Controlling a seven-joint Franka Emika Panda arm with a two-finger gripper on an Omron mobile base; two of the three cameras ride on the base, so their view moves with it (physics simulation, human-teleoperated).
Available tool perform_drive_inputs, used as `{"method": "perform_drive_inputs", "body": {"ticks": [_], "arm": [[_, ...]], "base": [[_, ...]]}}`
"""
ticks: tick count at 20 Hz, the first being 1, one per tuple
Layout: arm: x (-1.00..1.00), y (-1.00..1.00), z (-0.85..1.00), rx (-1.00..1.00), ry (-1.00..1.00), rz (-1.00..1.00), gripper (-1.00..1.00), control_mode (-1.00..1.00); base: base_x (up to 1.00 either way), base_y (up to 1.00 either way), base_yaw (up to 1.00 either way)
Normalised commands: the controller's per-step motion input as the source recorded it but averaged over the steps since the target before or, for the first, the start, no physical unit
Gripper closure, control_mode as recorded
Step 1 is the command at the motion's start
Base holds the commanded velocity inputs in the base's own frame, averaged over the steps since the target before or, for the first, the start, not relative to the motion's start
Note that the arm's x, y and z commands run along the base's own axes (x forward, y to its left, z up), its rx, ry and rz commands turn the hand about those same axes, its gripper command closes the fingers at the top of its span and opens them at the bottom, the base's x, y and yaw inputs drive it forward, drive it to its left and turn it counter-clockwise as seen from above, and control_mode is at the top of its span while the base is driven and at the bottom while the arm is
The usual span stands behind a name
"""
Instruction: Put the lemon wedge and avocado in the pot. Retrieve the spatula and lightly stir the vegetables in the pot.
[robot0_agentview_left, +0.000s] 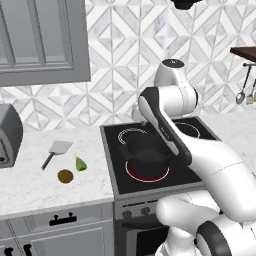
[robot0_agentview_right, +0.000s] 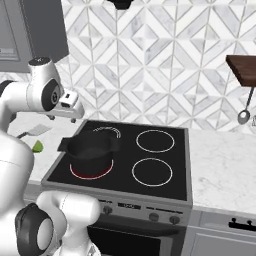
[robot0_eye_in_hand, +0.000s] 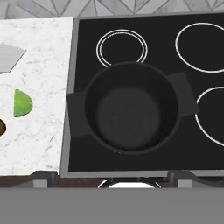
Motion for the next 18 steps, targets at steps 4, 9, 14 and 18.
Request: {"method": "perform_drive_inputs", "body": {"ticks": [4, 9, 14, 18], "arm": [[0.00, 0.00, 0.00, 0.00, 0.00, 0.00, -1.00, 1.00], [0.00, 0.00, 0.00, 0.00, 0.00, 0.00, -1.00, 1.00], [0.00, 0.00, 0.00, 0.00, 0.00, 0.00, -1.00, 1.00], [-0.06, 0.07, -0.03, 0.00, 0.00, 0.00, -1.00, -1.00]], "base": [[0.00, 0.64, -0.02], [0.02, 0.28, -0.01], [0.00, 0.43, 0.00], [-0.03, 0.19, 0.00]]}}
